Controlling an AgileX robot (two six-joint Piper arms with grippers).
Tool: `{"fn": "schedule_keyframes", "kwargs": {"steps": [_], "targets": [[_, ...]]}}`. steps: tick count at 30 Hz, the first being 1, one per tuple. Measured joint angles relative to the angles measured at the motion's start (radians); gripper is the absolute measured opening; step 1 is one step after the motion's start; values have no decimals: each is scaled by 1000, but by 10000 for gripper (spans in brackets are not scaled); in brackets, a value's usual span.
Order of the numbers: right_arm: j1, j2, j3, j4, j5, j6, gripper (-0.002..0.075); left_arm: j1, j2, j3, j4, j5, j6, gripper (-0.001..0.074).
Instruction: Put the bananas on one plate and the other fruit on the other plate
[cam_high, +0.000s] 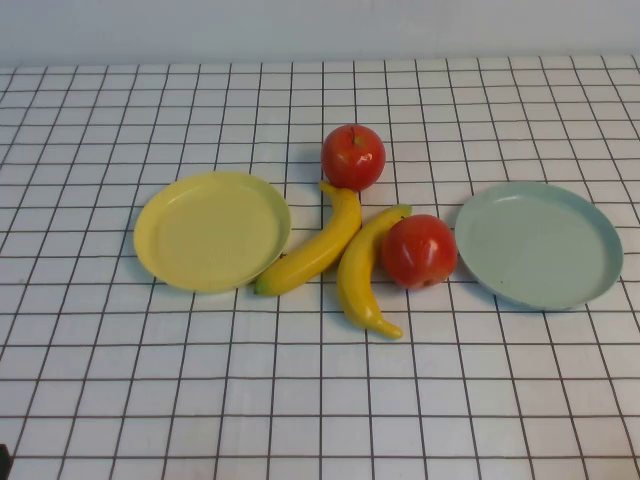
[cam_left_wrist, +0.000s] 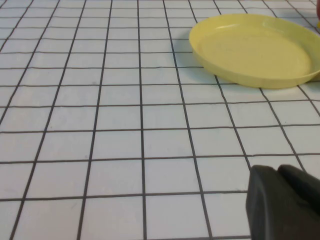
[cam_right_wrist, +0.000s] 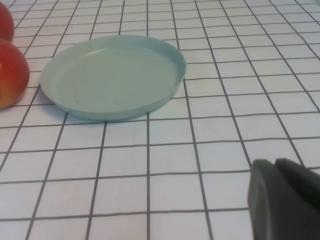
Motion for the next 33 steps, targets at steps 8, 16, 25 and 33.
{"fn": "schedule_keyframes", "kwargs": {"steps": [8,16,25,33], "targets": [[0,0,0,0,0,0,-15,-2,0,0,0,0,0,-5],[0,0,0,0,0,0,-15,-2,0,0,0,0,0,-5],[0,0,0,0,0,0,-15,-2,0,0,7,-6,0,-5],[0,0,0,0,0,0,-15,-2,0,0,1,-132,0,-5]]}}
